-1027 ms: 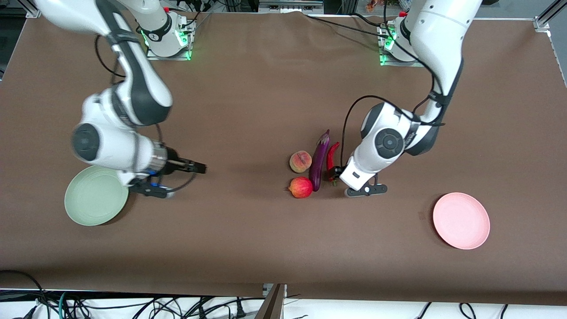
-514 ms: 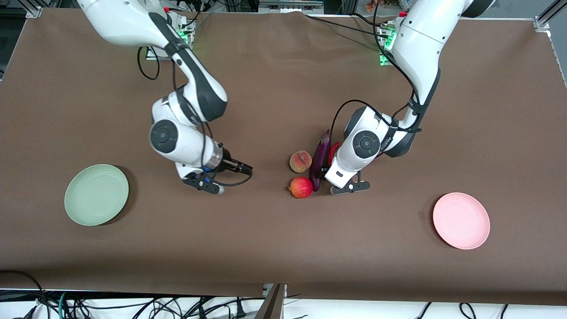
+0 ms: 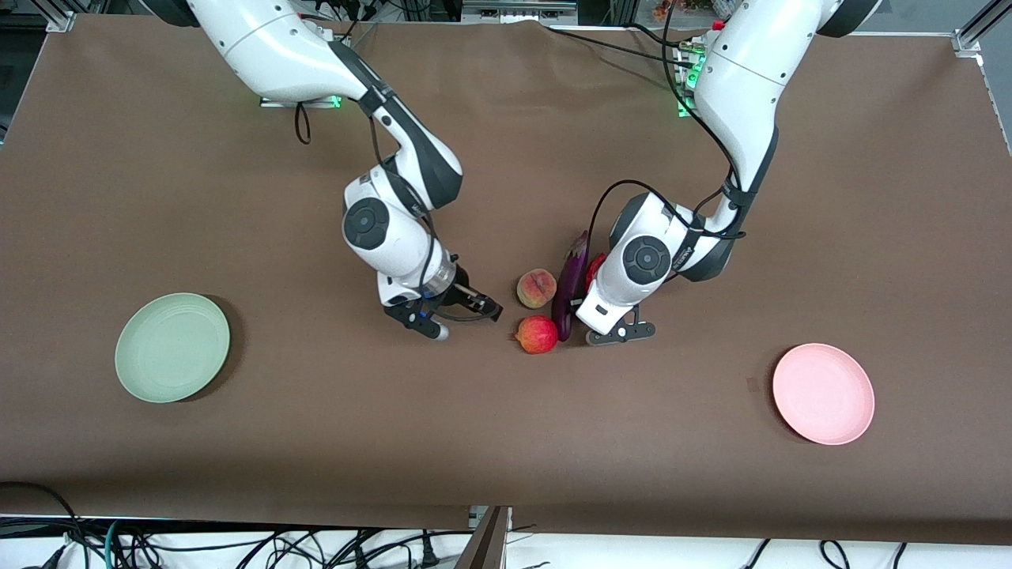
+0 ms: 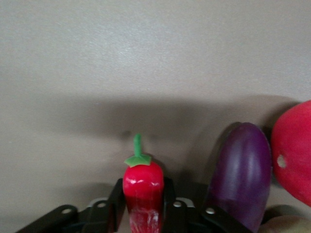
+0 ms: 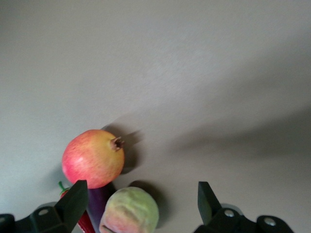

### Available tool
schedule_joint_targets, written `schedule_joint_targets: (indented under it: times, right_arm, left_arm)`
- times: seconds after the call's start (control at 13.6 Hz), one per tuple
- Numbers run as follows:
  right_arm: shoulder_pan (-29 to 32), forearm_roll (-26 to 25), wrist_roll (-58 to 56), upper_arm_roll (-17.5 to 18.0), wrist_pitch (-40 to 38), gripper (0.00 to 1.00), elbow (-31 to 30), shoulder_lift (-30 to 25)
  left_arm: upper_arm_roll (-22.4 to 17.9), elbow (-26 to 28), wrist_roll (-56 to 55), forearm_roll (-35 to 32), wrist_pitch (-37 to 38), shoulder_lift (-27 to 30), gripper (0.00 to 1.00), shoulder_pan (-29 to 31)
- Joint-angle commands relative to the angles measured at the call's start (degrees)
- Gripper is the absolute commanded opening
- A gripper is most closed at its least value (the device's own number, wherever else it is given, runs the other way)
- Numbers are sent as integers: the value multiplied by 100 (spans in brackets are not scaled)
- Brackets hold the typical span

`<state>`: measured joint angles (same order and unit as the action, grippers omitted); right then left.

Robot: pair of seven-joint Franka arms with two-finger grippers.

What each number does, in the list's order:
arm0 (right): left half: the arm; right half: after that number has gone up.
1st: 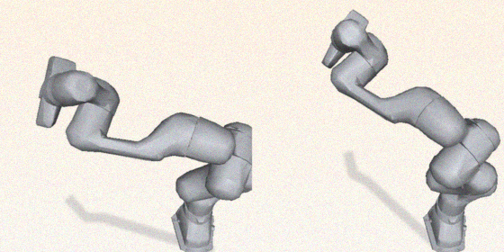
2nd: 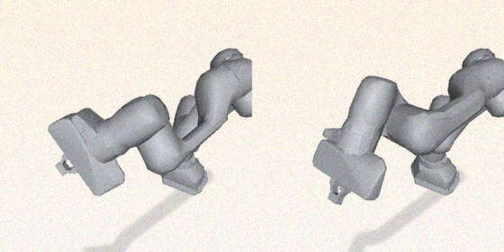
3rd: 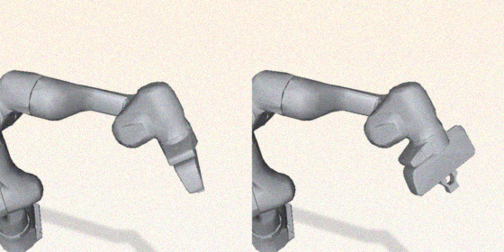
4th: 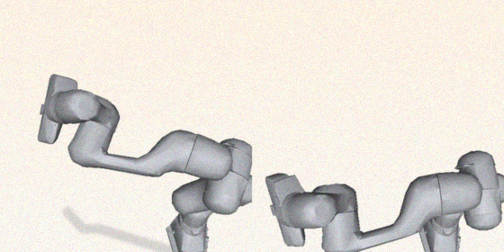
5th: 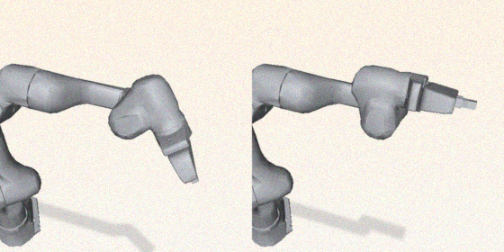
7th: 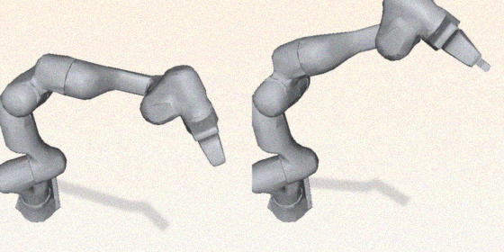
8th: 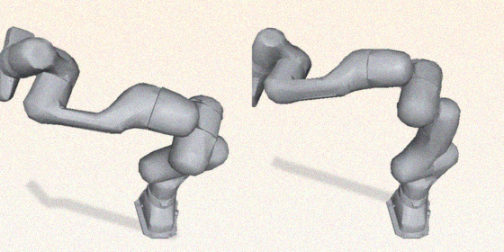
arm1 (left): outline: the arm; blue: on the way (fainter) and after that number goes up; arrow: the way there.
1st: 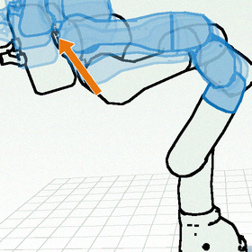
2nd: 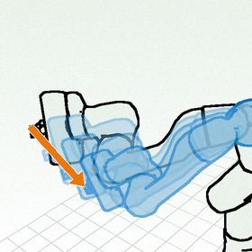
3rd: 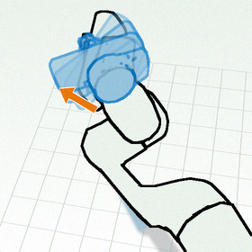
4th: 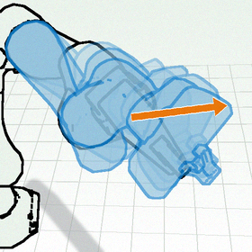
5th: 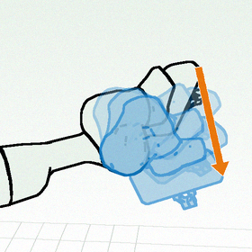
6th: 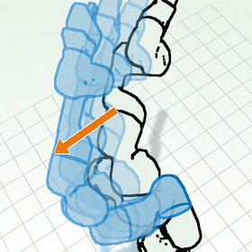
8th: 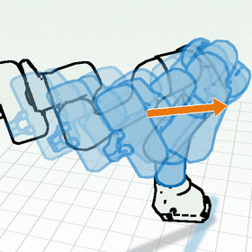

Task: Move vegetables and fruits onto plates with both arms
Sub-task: 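Carry the chili to the pink plate while the right gripper grasps the peach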

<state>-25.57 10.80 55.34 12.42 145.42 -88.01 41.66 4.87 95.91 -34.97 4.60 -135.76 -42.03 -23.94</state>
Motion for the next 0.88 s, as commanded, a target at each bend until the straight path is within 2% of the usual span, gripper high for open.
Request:
schedule_joint_targets:
  times: [0.0, 0.22, 0.44, 0.59, 0.81]
  right_arm:
    - [-263, 27, 135, -38, 126, 100, 100, 132]
    - [-492, 10, 143, -47, 319, 100, 100, 228]
    - [-659, 1, 143, -56, 697, 100, 108, 395]
    - [-773, -17, 135, -73, 838, 100, 109, 501]
    - [-870, -306, 135, -73, 909, 100, 117, 624]
  left_arm:
    - [-30, -37, 130, 23, 110, 28, 14, 12]
    - [-231, -108, 822, 23, 690, 440, 14, 222]
    - [-354, -108, 1928, -3, 946, 757, 15, 696]
    - [-399, -117, 2658, -501, 955, 837, 15, 995]
    - [-399, -432, 3914, -1258, 929, 767, 15, 1478]
